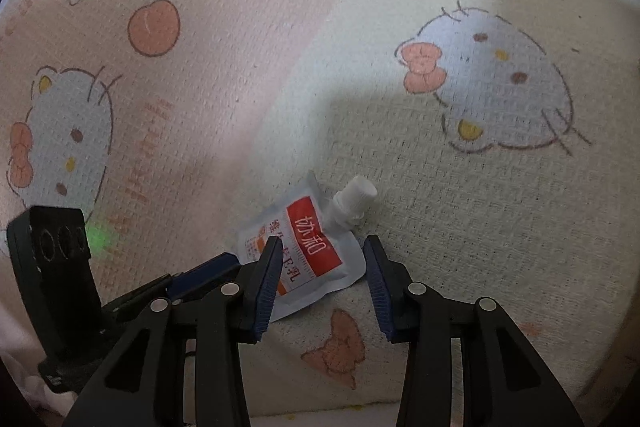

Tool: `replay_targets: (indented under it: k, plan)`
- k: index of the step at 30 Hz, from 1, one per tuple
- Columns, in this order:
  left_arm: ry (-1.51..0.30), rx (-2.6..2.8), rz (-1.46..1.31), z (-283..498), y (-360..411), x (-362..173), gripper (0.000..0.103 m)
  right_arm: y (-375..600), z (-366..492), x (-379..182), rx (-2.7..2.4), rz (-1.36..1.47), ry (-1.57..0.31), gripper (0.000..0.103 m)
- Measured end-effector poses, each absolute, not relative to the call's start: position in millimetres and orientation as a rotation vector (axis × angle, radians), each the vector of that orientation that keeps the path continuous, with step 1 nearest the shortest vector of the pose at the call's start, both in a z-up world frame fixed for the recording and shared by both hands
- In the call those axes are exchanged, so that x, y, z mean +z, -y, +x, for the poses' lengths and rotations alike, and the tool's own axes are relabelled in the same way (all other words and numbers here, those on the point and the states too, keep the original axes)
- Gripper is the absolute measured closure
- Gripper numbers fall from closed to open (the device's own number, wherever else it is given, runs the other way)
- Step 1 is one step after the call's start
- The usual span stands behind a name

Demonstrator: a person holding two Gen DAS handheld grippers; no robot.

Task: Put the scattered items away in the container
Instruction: 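Lower both grippers toward the white-and-red squeeze pouch on the bed, then grasp the pouch's body with the left gripper while the right gripper grasps its spout end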

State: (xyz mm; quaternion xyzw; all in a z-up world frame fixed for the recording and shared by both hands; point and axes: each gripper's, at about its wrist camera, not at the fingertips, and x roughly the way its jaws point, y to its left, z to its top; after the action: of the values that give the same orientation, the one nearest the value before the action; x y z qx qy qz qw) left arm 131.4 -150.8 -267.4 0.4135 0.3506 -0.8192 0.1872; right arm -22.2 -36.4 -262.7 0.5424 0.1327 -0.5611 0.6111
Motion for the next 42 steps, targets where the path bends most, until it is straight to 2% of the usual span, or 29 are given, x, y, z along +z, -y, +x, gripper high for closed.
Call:
replay_targets:
  k: [1, 3, 7, 11, 16, 23, 27, 31, 34, 36, 42]
  plan:
    - [-0.988, -2.31, 1.163, 129.9, 151.0, -267.0, 0.07, 36.4, -21.3, -262.1, -1.293, 1.243, -0.313, 0.067]
    - [-0.982, -2.314, 1.17, 124.4, 152.3, -265.0, 0.073, 36.3, -18.3, -260.6, -1.281, 1.236, -0.323, 0.067]
    - [-0.912, -2.327, 1.132, 117.7, 164.8, -255.9, 0.073, 37.8, -10.4, -256.6, -1.252, 1.213, -0.353, 0.067]
    - [-0.979, -2.355, 1.118, 105.7, 188.9, -250.1, 0.073, 38.5, -4.6, -255.8, -1.22, 1.196, -0.336, 0.067]
    - [-0.967, -2.33, 1.088, 104.7, 199.6, -246.7, 0.073, 31.7, -17.7, -258.2, -1.251, 1.239, -0.29, 0.067]
    - [-1.11, -2.303, 1.162, 106.7, 203.1, -264.9, 0.073, 24.8, -39.5, -259.8, -1.26, 1.284, -0.188, 0.067]
    - [-1.11, -2.293, 1.208, 101.7, 203.1, -271.4, 0.073, 31.5, -39.5, -264.6, -1.259, 1.275, -0.217, 0.067]
    - [-1.125, -2.296, 1.221, 100.8, 206.0, -276.8, 0.073, 27.2, -56.2, -280.3, -1.195, 1.376, -0.093, 0.067]
    - [-1.16, -2.295, 1.221, 101.9, 209.2, -279.5, 0.073, 23.5, -72.5, -292.9, -1.122, 1.471, 0.018, 0.068]
    - [-1.171, -2.29, 1.227, 101.3, 210.4, -279.6, 0.072, 25.1, -81.5, -301.5, -1.089, 1.535, 0.104, 0.078]
    - [-1.173, -2.274, 1.278, 92.4, 214.8, -277.0, 0.068, 20.8, -65.0, -294.0, -1.196, 1.423, 0.001, 0.083]
